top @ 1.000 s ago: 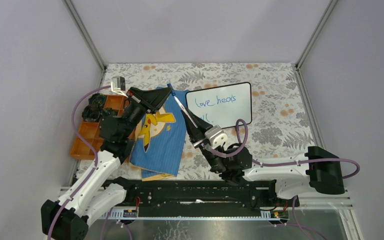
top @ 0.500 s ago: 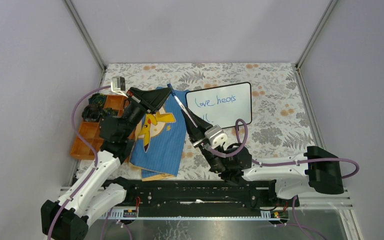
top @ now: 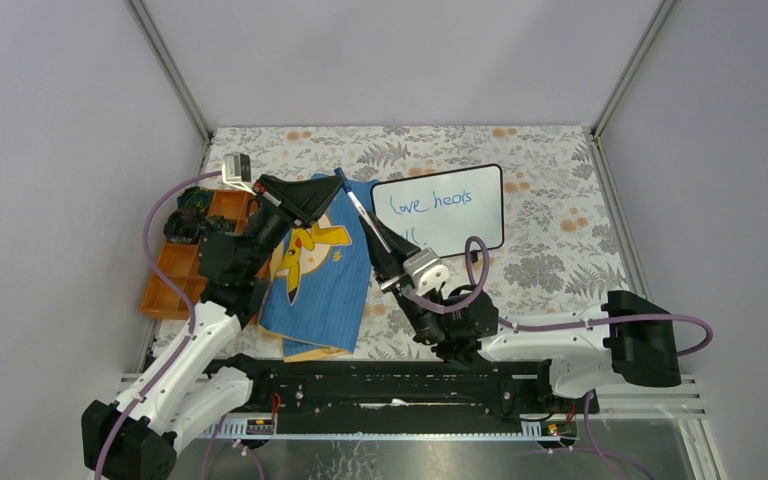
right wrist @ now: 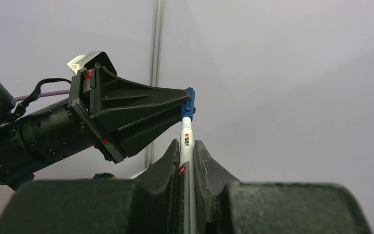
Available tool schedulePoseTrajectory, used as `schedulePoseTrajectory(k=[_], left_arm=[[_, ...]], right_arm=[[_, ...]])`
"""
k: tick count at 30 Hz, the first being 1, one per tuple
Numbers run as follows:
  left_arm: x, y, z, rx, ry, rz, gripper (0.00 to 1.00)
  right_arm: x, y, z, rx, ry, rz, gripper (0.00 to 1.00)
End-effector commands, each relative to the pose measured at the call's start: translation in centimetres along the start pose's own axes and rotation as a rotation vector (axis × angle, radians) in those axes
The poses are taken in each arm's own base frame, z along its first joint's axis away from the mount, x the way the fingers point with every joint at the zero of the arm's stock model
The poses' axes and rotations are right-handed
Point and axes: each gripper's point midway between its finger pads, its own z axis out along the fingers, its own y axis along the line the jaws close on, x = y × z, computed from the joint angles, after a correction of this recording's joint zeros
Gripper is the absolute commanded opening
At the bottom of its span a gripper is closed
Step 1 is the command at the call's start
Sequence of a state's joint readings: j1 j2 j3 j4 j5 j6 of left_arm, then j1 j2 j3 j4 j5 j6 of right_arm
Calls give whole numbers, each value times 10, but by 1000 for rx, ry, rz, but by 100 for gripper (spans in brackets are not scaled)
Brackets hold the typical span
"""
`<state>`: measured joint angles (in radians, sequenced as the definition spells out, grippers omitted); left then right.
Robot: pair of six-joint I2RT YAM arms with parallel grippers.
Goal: Write a sentence on the whiteboard
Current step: Close the whiteboard marker at the center of the board.
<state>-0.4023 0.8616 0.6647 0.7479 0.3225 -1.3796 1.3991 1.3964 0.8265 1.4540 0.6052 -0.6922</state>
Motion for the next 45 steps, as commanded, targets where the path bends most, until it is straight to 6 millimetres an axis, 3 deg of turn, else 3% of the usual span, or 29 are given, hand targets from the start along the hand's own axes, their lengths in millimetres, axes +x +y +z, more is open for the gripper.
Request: schedulePoseTrajectory(k=[1,16,27,39,45], left_arm=[[7,-18,-3,61,33,3,0],[6,-57,18,156,68,11,0],[24,-73,35,215,120,51,0],[35,-72,40,230,135,65,0],[37,-75,44,241,132,46,0]], right_arm=[[-28,-16,11,86,-78,35,0],[-62,-9,26,62,-229,-95,0],[-74,-27,30,49,-218,189,0],[-66,-39,27,42,-178,415,0],[-63,-44,29,82,-209,345,0]])
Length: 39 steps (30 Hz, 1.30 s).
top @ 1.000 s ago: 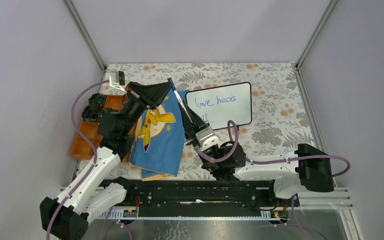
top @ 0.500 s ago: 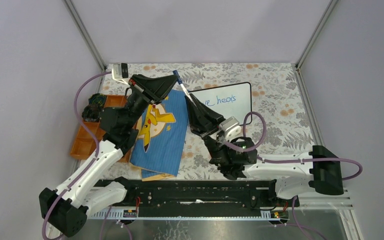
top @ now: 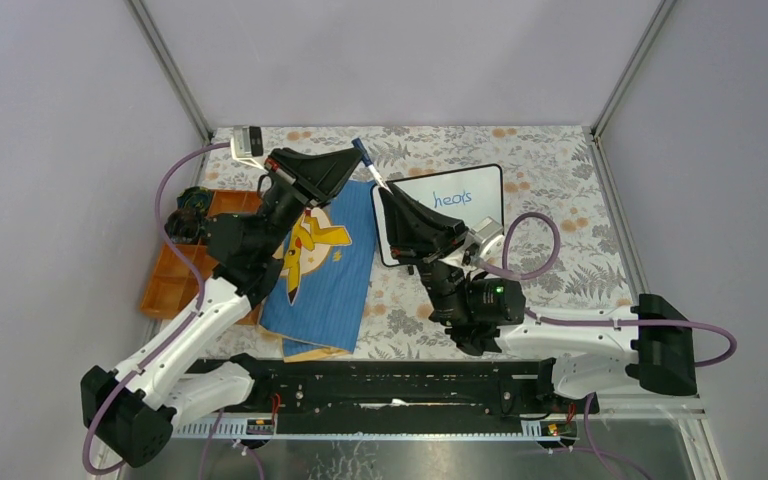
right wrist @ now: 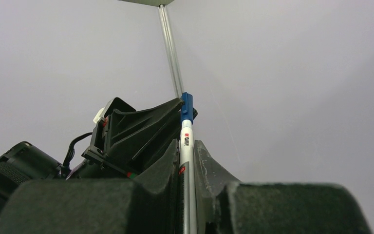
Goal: Write a sentence on the whiteboard
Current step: Close the whiteboard marker at the center of the board.
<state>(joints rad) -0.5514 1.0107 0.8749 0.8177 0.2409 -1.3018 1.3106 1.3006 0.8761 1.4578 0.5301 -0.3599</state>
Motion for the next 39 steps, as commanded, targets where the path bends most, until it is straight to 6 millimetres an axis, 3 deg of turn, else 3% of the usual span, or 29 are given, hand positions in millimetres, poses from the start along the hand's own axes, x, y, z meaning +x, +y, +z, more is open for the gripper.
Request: schedulePoseTrajectory(k=[1,17,36,39], left_arm=[[29,-21,-1,90,125,-5,0],[45,-18,8,114,153,-82,0],[53,-25,14,118,178,-42,0],[52,-26,13,111,173,-27,14]], right_arm=[[-9,-7,7,29,-72,-37,0],[-23,-3,16,24,-187,-155,0],[-42,1,26,25,-238,-94,0],[-44,0,26,26,-240,-86,0]])
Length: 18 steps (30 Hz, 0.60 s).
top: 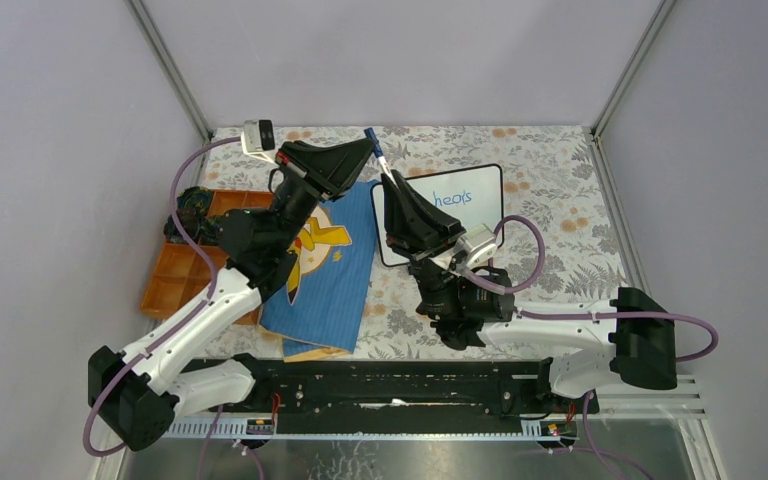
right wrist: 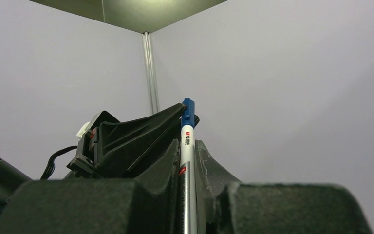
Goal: Write a sentence on the whiteboard
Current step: Close the whiteboard marker at the center of the board.
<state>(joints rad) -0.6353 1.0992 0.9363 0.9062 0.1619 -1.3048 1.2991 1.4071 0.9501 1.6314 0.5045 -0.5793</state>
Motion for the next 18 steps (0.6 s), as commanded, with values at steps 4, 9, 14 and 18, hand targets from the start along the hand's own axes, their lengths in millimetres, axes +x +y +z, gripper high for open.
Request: schedulePoseTrajectory(k=[4,9,14,18], left_arm=[[45,-13,-11,45,207,10,28],[45,-11,-12,35,202,8,36],[45,-10,-13,35,204,13,49],[45,-11,-15,36,202,23,76]], right_arm=[[-30,-2,12,9,-113,78,0],[-32,-3,12,10,-115,80,0],[-33,-4,12,12,-117,85,0],[-37,-6,12,14,-123,95,0]])
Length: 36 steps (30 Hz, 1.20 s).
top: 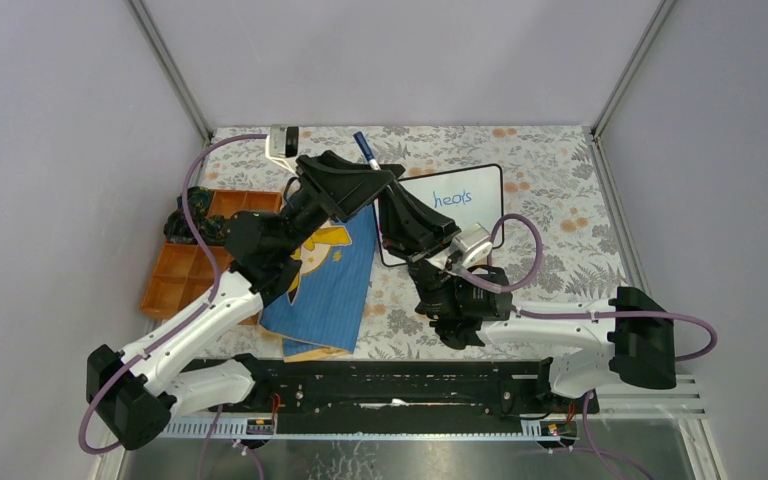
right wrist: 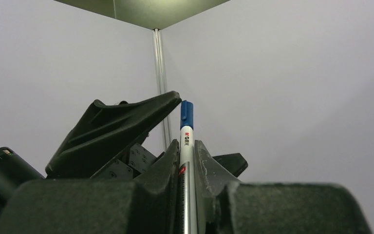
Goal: Write a sentence on the whiteboard
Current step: Close the whiteboard marker at the center of the board.
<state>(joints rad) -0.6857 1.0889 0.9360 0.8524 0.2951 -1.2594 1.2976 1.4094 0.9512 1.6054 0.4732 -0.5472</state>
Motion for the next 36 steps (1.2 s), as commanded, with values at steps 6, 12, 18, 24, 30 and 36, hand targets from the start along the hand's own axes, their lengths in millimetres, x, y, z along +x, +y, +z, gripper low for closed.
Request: schedulePoseTrajectory(k=[6,12,18,24,30,36], left_arm=[[-9,-4,-9,-50,-36,106,99],[-39,-12,-14,-97,-123,197,98],[-38,-21,-6,-38,-94,195,96],[-34,-23,1,-14,-62,180,92],[-33,-27,2,9,-54,185,83],[-33,-24,2,0,-58,184,73]], right_arm=[[-47,-19,5,44,-125,114,0],[-48,-18,-7,-18,-62,158,0],[-48,-16,-16,-56,-27,200,0],[-50,-14,-17,-67,-20,224,0],[-48,-13,-16,-68,-14,229,0],[-45,-11,-16,-72,-7,230,0]])
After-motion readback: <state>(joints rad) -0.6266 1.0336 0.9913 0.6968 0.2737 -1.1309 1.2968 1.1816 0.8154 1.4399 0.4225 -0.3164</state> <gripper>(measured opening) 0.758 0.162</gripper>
